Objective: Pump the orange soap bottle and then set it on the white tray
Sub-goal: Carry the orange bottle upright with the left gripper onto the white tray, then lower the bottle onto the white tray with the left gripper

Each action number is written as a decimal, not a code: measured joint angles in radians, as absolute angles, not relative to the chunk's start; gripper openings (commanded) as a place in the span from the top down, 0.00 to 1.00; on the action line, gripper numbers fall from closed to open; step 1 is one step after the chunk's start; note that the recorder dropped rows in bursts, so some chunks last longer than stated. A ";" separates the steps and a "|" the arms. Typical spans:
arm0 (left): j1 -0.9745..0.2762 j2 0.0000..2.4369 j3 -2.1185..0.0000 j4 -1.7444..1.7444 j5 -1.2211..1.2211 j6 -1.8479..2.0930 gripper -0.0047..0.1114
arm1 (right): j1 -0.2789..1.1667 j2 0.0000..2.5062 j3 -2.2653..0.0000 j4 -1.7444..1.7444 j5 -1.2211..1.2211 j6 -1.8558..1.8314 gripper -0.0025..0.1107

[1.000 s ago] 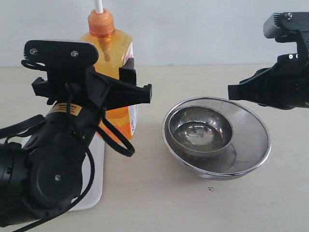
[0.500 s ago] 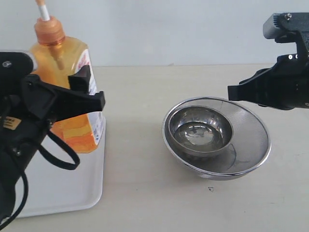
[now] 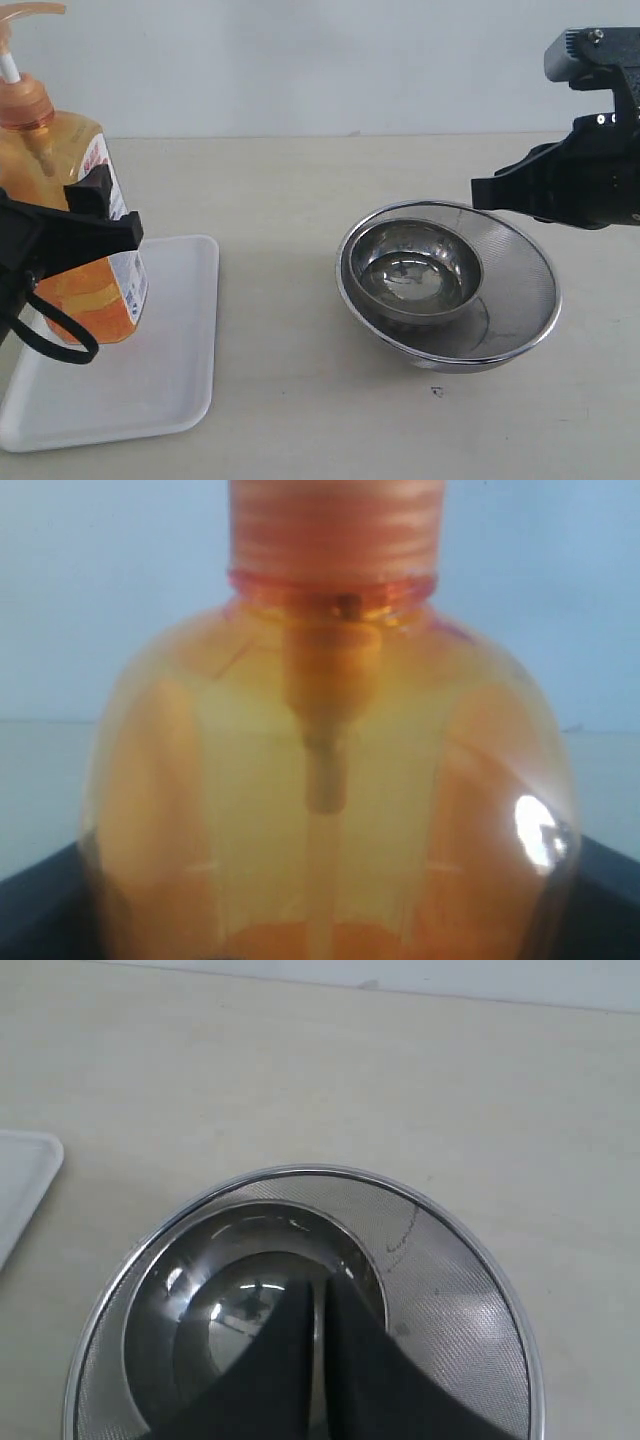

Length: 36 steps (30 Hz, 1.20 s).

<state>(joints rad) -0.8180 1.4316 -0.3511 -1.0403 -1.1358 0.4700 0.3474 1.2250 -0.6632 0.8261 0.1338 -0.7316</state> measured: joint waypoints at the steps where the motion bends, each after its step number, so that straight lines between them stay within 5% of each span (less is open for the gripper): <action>1: -0.813 1.432 -0.347 -1.037 -1.136 0.464 0.92 | 0.347 1.225 -0.663 0.826 0.134 -0.732 0.98; 36: -0.747 1.658 -0.351 -0.837 -1.159 0.253 0.90 | 0.347 1.225 -0.663 0.826 0.166 -0.736 0.98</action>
<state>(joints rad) -0.7470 1.6584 -0.3509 -0.8374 -1.1588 0.2535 0.3474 1.2250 -0.6632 0.8261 0.1664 -0.7361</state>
